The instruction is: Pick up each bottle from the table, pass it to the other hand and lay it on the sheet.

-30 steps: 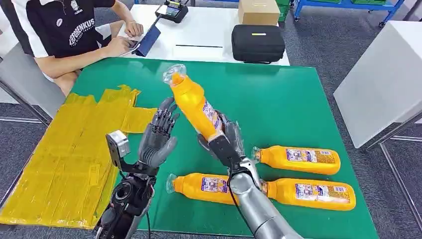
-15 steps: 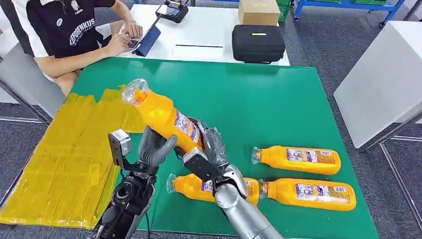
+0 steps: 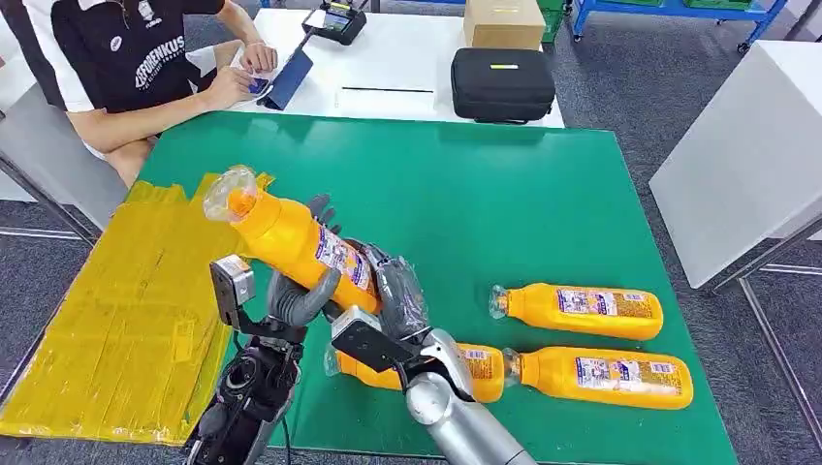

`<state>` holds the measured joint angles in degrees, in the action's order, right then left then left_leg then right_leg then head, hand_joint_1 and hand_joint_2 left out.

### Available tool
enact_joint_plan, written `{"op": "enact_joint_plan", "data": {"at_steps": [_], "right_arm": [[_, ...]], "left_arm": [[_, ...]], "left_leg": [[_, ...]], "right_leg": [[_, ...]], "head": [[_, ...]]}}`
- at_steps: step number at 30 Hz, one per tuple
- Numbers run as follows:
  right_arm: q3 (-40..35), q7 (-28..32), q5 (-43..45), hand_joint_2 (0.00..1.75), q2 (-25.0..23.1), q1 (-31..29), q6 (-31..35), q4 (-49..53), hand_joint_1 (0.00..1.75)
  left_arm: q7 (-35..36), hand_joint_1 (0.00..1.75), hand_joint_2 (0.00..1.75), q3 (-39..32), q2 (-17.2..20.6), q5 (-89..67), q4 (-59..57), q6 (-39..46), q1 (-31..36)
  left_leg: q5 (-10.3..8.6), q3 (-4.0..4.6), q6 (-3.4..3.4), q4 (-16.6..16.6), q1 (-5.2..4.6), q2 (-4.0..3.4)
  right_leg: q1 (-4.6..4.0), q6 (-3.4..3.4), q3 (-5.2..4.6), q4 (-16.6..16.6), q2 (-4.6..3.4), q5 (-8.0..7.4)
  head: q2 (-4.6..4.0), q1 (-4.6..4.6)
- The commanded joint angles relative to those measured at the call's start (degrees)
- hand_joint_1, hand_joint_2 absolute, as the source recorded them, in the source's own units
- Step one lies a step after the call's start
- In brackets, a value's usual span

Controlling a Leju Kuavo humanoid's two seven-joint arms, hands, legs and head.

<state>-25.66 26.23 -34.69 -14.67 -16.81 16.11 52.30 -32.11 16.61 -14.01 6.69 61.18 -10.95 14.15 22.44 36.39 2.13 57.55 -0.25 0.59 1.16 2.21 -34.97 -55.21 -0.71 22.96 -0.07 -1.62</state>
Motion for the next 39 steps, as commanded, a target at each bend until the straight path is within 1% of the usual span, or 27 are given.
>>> {"op": "enact_joint_plan", "data": {"at_steps": [1,2,3,4,5,6,7,8,11,12,14,17,20,21,23,24,25,26,27,28,29,30,35,36,37,38,39], "right_arm": [[-4.5,-1.0,-1.6,1.75,1.2,-1.5,-1.7,-3.6,1.75],[-4.5,-1.2,-2.0,1.75,1.1,-1.6,-1.5,-4.5,1.75],[-4.4,-1.2,-2.1,1.75,1.0,-1.6,-1.5,-4.9,1.75],[-4.4,-1.2,-2.1,1.75,1.0,-1.7,-1.6,-5.1,1.75],[-4.3,-1.1,-2.0,1.75,1.1,-1.8,-1.6,-5.6,1.75],[-4.2,-1.1,-1.9,1.75,1.1,-1.9,-1.6,-5.9,1.75],[-4.1,-1.0,-1.7,1.75,1.2,-2.1,-1.5,-6.3,1.75],[-4.1,-0.9,-1.6,1.75,1.2,-2.2,-1.5,-6.5,1.75],[-4.0,-0.7,-1.3,1.75,1.2,-2.6,-1.4,-7.3,1.75],[-4.0,-0.7,-1.3,1.75,1.2,-2.6,-1.4,-7.3,1.75],[-4.1,-0.4,-1.0,1.75,1.2,-3.0,-1.4,-8.0,1.75],[-3.9,-0.3,-0.5,1.75,1.0,-3.1,-0.8,-8.5,1.75],[-3.7,-0.1,-0.3,1.75,1.1,-2.6,-0.1,-7.9,1.75],[-3.7,-0.1,-0.3,1.75,1.1,-2.5,0.1,-7.6,1.75],[-2.9,-0.3,-0.2,1.75,1.1,-1.6,0.6,-5.6,1.75],[-2.7,-0.4,-0.3,1.75,1.1,-1.4,0.6,-5.1,1.75],[-2.5,-0.5,-0.3,1.75,1.2,-1.3,0.7,-4.6,1.75],[-2.0,-0.4,-0.2,1.75,1.2,-1.0,1.4,-3.6,1.4],[-1.6,0.0,0.0,1.75,1.2,-0.7,1.9,-2.8,0.02],[-1.3,0.0,0.2,1.75,1.3,-0.5,1.7,-1.7,0.0],[-0.9,0.0,0.4,1.75,1.5,0.0,2.0,0.0,0.0],[-0.7,0.1,0.5,1.75,1.8,0.4,2.0,1.3,0.0],[-0.4,0.2,0.7,1.75,2.1,1.0,2.5,3.3,0.0],[-0.1,0.4,1.1,1.75,2.2,1.5,3.1,4.6,0.0],[0.2,0.6,1.7,1.75,2.4,1.8,3.4,5.7,0.0],[0.5,0.8,2.6,1.75,2.8,2.3,3.5,7.6,0.0],[0.7,0.8,3.3,1.75,3.1,2.7,3.7,9.1,0.0]], "left_arm": [[-0.1,0.0,1.75,-0.7,0.4,1.4,-1.4,1.4,1.9],[-0.5,0.0,1.75,-1.3,0.2,2.5,-0.3,2.0,1.4],[-0.7,1.47,1.75,-1.5,0.2,3.0,0.4,2.8,1.2],[-0.8,1.75,1.75,-1.6,0.2,3.2,0.8,3.0,1.0],[-1.0,1.75,1.75,-1.9,0.2,4.1,1.5,3.4,0.6],[-1.1,1.75,1.75,-2.0,0.2,4.3,1.7,3.5,0.5],[-1.3,1.75,1.75,-2.0,0.4,4.7,1.8,3.8,0.4],[-1.3,1.75,1.75,-2.0,0.4,4.8,1.8,3.9,0.4],[-1.5,1.75,1.75,-1.9,0.5,5.1,1.7,4.2,0.4],[-1.5,1.75,1.75,-1.9,0.5,5.1,1.7,4.2,0.4],[-1.7,1.75,1.75,-1.9,0.5,5.7,1.4,4.3,0.4],[-1.8,1.75,1.75,-1.4,0.7,6.0,1.2,4.6,0.6],[-1.8,1.75,1.75,-1.2,0.9,6.1,1.3,4.9,0.3],[-1.8,1.75,1.75,-1.3,0.9,6.1,1.3,4.9,0.3],[-1.8,1.75,1.75,-1.3,1.0,6.1,1.0,5.4,0.1],[-1.8,1.75,1.75,-1.3,1.0,6.1,0.9,5.5,0.0],[-2.0,1.75,1.75,-1.3,1.0,6.0,0.9,5.7,-0.1],[-2.3,1.75,1.75,-1.4,1.0,5.7,0.8,6.1,-0.1],[-2.5,1.75,1.75,-1.5,1.1,5.5,0.8,6.6,-0.2],[-2.9,1.75,1.75,-1.5,1.1,4.6,0.9,7.6,-0.1],[-3.5,1.75,1.75,-1.5,1.1,2.8,1.0,10.0,-0.1],[-3.3,1.75,1.75,-1.7,1.2,2.8,1.1,10.1,-0.1],[-3.5,1.75,1.75,-2.0,1.3,2.2,1.2,10.8,-0.3],[-4.0,1.75,1.75,-2.3,1.3,0.7,1.4,12.6,-0.3],[-4.1,1.75,1.75,-2.8,1.3,0.1,1.7,13.4,-0.3],[-4.6,1.75,1.75,-3.3,1.5,-1.8,2.2,15.6,-0.3],[-5.7,1.75,1.75,-3.5,1.6,-5.7,2.7,20.3,-0.3]], "left_leg": [[0.24,-0.46,-0.17,0.0,0.06,-0.06],[0.16,-0.32,-0.13,0.0,0.05,-0.02],[0.23,-0.44,-0.17,0.0,0.06,-0.03],[0.15,-0.29,-0.12,0.0,0.06,-0.04],[0.23,-0.42,-0.17,0.0,0.07,-0.06],[0.13,-0.25,-0.11,0.0,0.06,-0.03],[0.2,-0.36,-0.15,0.0,0.07,-0.04],[0.1,-0.22,-0.1,0.0,0.05,-0.02],[0.15,-0.32,-0.13,0.0,0.06,0.0],[0.09,-0.21,-0.1,0.0,0.06,0.0],[0.22,-0.43,-0.16,0.0,0.07,0.01],[0.11,-0.25,-0.11,0.0,0.06,0.02],[0.15,-0.33,-0.13,0.0,0.05,0.02],[0.08,-0.19,-0.09,0.0,0.05,0.03],[0.22,-0.46,-0.17,0.0,0.06,0.01],[0.15,-0.31,-0.13,0.0,0.06,0.03],[0.2,-0.42,-0.15,0.0,0.05,0.02],[0.12,-0.27,-0.11,0.0,0.06,0.03],[0.18,-0.37,-0.15,0.0,0.06,0.03],[0.11,-0.25,-0.11,0.0,0.04,0.05],[0.17,-0.33,-0.14,0.0,0.05,0.05],[0.08,-0.18,-0.09,0.0,0.03,0.05],[0.13,-0.25,-0.11,0.0,0.04,-0.04],[0.24,-0.44,-0.17,0.0,0.04,-0.07],[0.12,-0.22,-0.12,0.0,0.04,0.01],[0.21,-0.4,-0.17,0.0,0.05,0.03],[0.12,-0.24,-0.13,0.0,0.05,0.07]], "right_leg": [[-0.08,-0.17,0.45,0.0,0.05,0.23],[-0.07,-0.12,0.33,0.0,0.07,0.15],[-0.09,-0.16,0.45,0.0,0.08,0.22],[-0.08,-0.11,0.3,0.0,0.05,0.13],[-0.09,-0.16,0.41,0.0,0.05,0.21],[-0.07,-0.1,0.26,0.0,0.05,0.11],[-0.09,-0.14,0.36,0.0,0.06,0.18],[-0.07,-0.09,0.22,0.0,0.05,0.1],[-0.07,-0.12,0.33,0.0,0.09,0.15],[-0.07,-0.09,0.23,0.1,0.08,0.09],[-0.09,-0.16,0.44,0.0,0.13,0.22],[-0.07,-0.1,0.27,0.0,0.1,0.12],[-0.07,-0.13,0.34,0.0,0.12,0.17],[-0.06,-0.09,0.2,0.0,0.09,0.09],[-0.08,-0.16,0.46,0.0,0.13,0.24],[-0.08,-0.12,0.33,0.0,0.12,0.16],[-0.07,-0.14,0.42,0.0,0.13,0.22],[-0.07,-0.11,0.28,0.0,0.12,0.13],[-0.08,-0.14,0.38,0.0,0.14,0.2],[-0.05,-0.1,0.26,0.0,0.13,0.14],[-0.07,-0.13,0.34,0.0,0.15,0.19],[-0.05,-0.09,0.18,0.0,0.12,0.1],[-0.05,-0.11,0.24,0.0,0.05,0.12],[-0.06,-0.16,0.41,0.0,0.05,0.22],[-0.05,-0.12,0.22,0.0,0.1,0.13],[-0.07,-0.16,0.4,0.0,0.15,0.23],[-0.07,-0.12,0.25,0.0,0.16,0.15]], "head": [[0.0,-0.02],[0.0,0.0],[0.0,0.0],[0.0,0.0],[0.0,-0.02],[0.0,0.0],[0.0,-0.02],[0.0,0.0],[0.0,-0.02],[0.0,0.0],[0.0,0.0],[0.0,0.0],[0.0,0.0],[0.0,0.0],[0.0,0.0],[0.0,0.0],[0.0,-0.02],[0.0,0.0],[0.0,-0.02],[0.0,0.0],[0.0,0.0],[0.0,-0.02],[0.0,0.02],[0.0,-0.04],[0.0,0.02],[0.0,-0.04],[0.0,0.0]]}}
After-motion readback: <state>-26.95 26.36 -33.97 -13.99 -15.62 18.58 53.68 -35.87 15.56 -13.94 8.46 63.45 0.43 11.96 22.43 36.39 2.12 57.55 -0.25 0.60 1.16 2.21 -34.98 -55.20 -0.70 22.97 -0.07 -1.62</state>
